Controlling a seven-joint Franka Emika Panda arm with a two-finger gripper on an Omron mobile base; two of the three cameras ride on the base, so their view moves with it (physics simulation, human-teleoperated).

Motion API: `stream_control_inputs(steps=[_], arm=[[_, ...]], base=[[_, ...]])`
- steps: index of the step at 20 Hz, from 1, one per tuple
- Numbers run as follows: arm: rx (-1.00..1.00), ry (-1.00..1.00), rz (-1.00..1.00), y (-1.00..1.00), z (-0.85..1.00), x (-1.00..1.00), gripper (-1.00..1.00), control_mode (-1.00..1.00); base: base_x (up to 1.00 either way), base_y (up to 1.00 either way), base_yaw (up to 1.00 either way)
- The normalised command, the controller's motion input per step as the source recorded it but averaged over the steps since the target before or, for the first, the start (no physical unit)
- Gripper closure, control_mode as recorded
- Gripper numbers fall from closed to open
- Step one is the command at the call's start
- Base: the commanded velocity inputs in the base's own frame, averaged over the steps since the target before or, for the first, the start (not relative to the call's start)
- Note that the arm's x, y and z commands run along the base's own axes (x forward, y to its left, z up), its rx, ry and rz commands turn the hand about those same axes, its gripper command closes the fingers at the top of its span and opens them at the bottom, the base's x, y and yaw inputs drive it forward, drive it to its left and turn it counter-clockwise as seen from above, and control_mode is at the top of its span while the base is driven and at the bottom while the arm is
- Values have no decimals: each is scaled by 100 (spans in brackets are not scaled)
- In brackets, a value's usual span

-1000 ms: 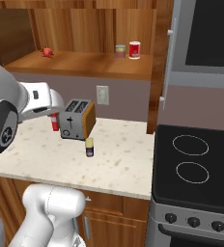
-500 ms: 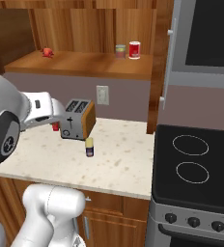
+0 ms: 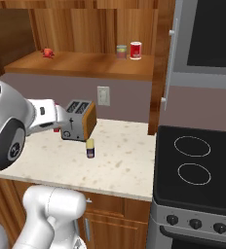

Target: Pick the cans from the counter and place them in their designated side in the cabinet.

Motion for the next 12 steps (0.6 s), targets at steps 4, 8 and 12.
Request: stream_control_inputs(steps=[4, 8, 12], arm=[[0, 0, -2, 0, -9, 15, -100, -100], [0, 6, -2, 0, -4, 17, -100, -100], [4, 10, -2, 0, -8, 19, -100, -100]], base=[[0, 0, 0], [0, 0, 0], [0, 0, 0]])
